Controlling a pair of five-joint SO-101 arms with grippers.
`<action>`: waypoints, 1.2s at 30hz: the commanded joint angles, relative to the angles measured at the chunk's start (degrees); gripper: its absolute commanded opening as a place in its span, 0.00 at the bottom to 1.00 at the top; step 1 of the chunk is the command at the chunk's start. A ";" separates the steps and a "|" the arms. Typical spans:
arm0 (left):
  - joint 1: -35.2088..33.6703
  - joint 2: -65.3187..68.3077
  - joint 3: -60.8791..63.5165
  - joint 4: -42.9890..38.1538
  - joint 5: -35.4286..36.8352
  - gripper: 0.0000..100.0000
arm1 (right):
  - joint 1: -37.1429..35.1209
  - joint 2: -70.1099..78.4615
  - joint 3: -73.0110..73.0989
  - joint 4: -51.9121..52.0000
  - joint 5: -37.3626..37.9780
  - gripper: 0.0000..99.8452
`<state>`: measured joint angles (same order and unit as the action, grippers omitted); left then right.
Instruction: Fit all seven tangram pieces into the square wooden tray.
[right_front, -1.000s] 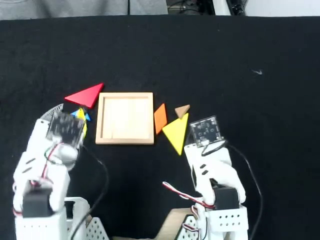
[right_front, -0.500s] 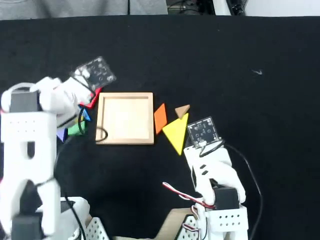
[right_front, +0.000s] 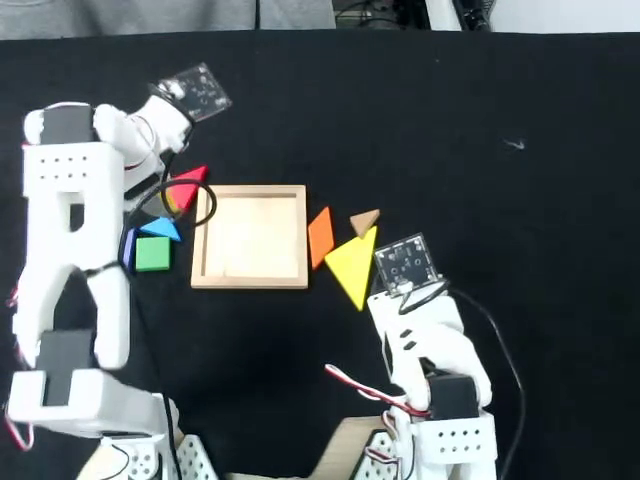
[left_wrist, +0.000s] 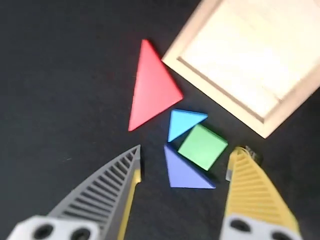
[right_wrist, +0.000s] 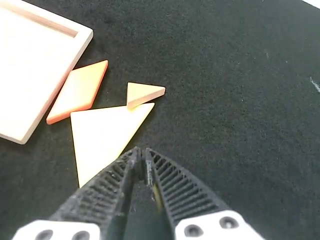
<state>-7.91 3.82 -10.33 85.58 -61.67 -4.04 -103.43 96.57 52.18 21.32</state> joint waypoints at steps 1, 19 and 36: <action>-0.92 2.99 -3.65 -1.05 -2.64 0.28 | -0.53 -4.62 -0.04 0.26 0.44 0.01; -1.27 31.03 -24.04 -0.70 -5.54 0.28 | -0.70 -4.62 -0.04 0.26 0.44 0.01; -2.59 49.05 -40.04 -0.62 -8.97 0.28 | -0.79 -4.62 -0.04 0.26 0.44 0.01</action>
<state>-10.55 52.70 -46.29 84.53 -69.58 -4.04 -103.43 96.57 52.18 21.32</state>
